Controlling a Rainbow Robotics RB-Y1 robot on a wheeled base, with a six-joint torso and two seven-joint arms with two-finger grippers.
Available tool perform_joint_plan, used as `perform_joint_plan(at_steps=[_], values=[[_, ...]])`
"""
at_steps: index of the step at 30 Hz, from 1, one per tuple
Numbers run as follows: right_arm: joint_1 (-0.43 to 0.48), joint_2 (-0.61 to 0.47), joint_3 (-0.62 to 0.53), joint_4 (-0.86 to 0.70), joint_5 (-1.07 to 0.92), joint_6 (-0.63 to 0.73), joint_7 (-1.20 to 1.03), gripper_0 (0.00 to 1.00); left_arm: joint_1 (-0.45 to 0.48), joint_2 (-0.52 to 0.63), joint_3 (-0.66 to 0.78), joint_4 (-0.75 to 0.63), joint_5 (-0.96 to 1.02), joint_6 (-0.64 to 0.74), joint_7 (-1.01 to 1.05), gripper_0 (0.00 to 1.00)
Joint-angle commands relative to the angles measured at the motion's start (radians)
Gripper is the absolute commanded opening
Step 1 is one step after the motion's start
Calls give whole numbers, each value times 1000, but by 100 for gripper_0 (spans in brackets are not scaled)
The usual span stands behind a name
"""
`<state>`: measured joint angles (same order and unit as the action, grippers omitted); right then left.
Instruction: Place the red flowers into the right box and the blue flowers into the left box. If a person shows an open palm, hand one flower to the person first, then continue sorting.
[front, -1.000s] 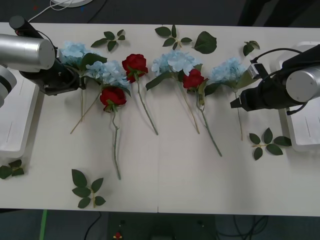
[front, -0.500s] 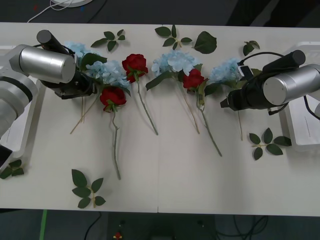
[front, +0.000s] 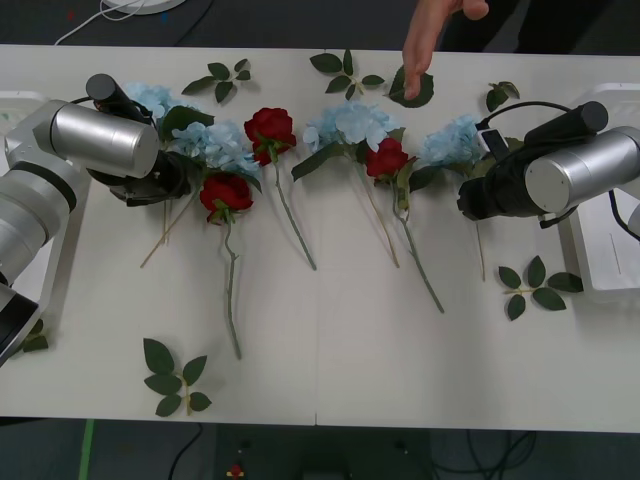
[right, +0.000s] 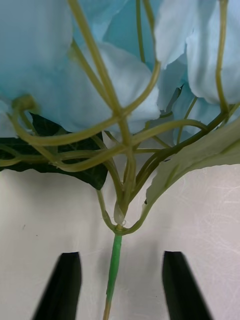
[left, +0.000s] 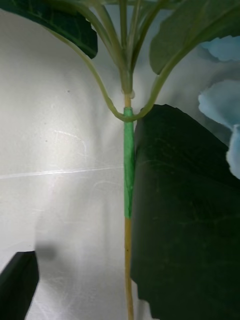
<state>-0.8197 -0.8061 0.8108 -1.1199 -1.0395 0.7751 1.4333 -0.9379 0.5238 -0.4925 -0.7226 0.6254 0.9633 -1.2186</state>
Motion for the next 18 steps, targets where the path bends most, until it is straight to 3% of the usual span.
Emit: perform_joint_plan(at_steps=[1,18], values=[[-47,22,2,2,22,-11,-13,0,4,-19,-12,3,-39,-17,-36,0],[-47,27,2,2,36,-13,-2,0,4,-22,-12,3,-56,-23,-38,0]])
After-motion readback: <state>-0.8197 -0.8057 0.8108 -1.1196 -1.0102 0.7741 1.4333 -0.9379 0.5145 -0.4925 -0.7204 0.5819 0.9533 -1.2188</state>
